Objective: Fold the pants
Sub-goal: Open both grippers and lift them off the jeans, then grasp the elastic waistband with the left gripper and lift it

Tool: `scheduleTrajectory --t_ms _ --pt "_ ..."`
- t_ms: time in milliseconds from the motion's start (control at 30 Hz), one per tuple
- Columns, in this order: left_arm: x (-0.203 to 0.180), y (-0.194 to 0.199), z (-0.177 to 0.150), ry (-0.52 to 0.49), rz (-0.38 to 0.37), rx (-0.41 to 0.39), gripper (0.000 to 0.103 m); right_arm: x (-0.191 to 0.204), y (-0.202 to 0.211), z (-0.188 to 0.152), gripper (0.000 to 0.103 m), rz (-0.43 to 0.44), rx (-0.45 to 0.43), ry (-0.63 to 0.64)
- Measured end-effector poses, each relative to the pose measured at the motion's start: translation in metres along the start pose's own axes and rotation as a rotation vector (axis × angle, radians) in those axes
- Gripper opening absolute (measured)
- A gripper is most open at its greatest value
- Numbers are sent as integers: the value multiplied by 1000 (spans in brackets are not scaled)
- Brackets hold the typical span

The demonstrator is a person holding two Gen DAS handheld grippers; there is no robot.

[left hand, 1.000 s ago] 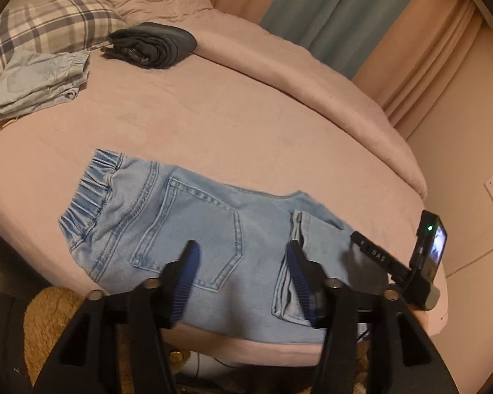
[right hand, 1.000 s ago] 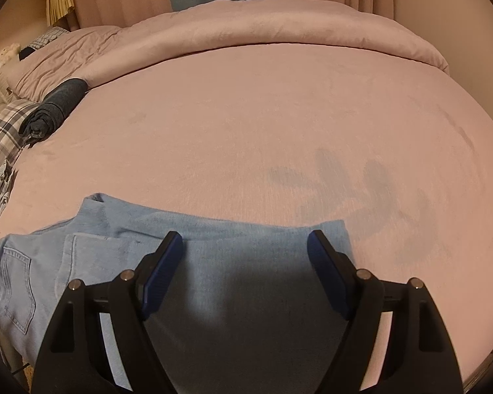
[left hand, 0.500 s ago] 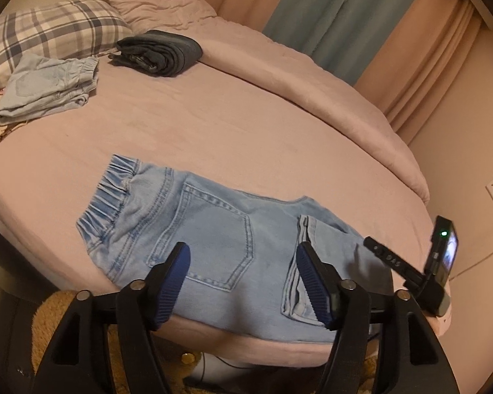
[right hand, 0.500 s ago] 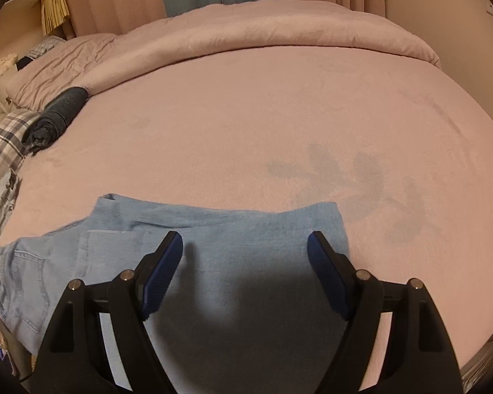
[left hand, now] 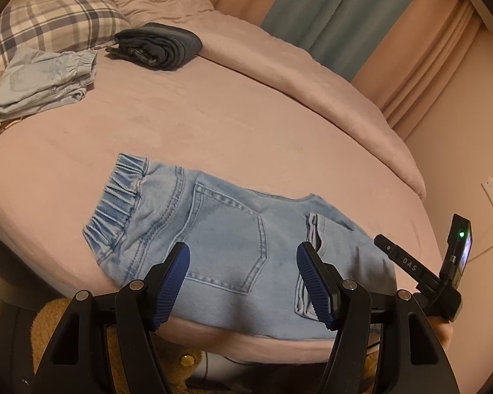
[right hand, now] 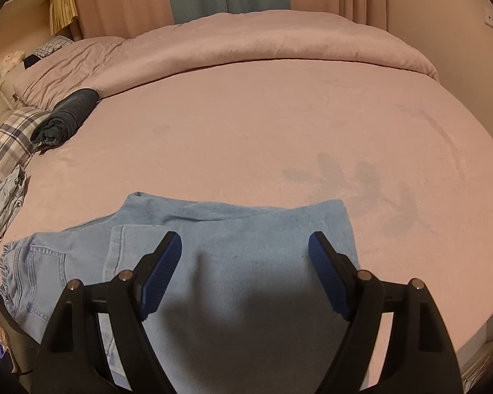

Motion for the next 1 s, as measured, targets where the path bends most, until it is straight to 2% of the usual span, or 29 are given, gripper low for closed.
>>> scheduleTrajectory --t_ms 133,700,800,933,1000 --pt "12 1 5 -6 37 -5 72 6 9 -3 81 8 -5 -1" --pt "47 -8 16 -34 100 29 72 59 30 -34 83 93 34 73" --pt "59 -12 18 -18 124 29 72 75 21 -43 83 121 66 91" --pt "75 -19 14 7 124 41 72 99 -1 -67 83 175 153 133" --pt "80 -21 12 13 131 42 72 105 -15 -78 83 167 191 145"
Point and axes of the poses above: each gripper's, at about its wrist camera, not at the fingertips, and y roughly against the way its jaws point, x to its left, z to its top, the point moved 9 cm from there along -y, roughly the way its jaws point, and after that the axes turned 1 degree about x, right-handed, at the moved point
